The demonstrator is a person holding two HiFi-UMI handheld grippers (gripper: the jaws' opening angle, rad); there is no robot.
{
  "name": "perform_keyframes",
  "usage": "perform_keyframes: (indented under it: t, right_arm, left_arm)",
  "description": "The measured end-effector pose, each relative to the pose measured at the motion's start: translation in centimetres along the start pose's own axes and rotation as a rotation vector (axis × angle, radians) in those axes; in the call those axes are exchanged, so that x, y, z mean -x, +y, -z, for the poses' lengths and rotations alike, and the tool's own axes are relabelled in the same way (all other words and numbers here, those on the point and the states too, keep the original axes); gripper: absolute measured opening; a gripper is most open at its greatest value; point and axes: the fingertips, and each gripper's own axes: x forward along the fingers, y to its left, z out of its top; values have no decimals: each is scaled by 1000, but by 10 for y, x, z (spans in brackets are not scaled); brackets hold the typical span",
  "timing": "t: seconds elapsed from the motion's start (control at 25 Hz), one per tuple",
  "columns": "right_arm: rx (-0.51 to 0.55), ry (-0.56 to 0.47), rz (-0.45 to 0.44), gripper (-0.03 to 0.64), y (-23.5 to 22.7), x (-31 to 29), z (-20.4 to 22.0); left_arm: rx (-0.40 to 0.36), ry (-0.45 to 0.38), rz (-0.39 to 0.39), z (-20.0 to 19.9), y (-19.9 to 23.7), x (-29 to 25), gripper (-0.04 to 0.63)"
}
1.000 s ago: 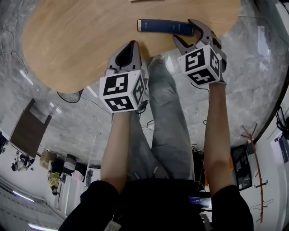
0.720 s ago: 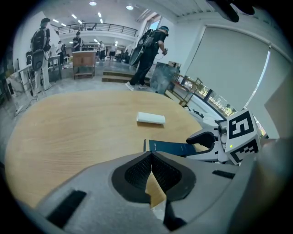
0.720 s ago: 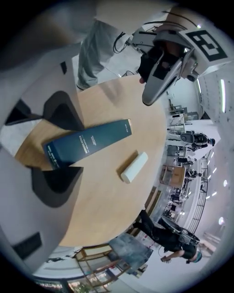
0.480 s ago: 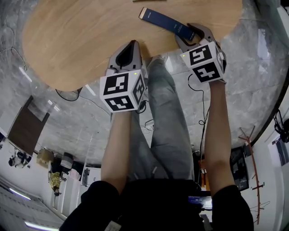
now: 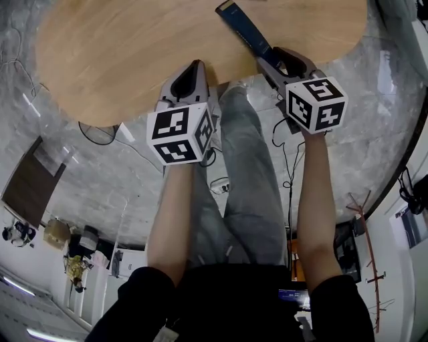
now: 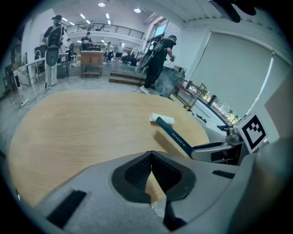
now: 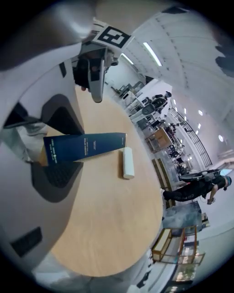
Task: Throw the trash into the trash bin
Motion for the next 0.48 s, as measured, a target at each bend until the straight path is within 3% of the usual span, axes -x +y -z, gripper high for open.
perform_keyframes:
  t: [0.16,0.48]
  right_arm:
    - [-75,-36,-66,181,35,-17,-6]
    - [-8,-28,-155,179,121,-58,-29]
  left_arm:
    - [36,-25,-24,0,31,14,6]
    - [138,-81,-105,6,109,60,6]
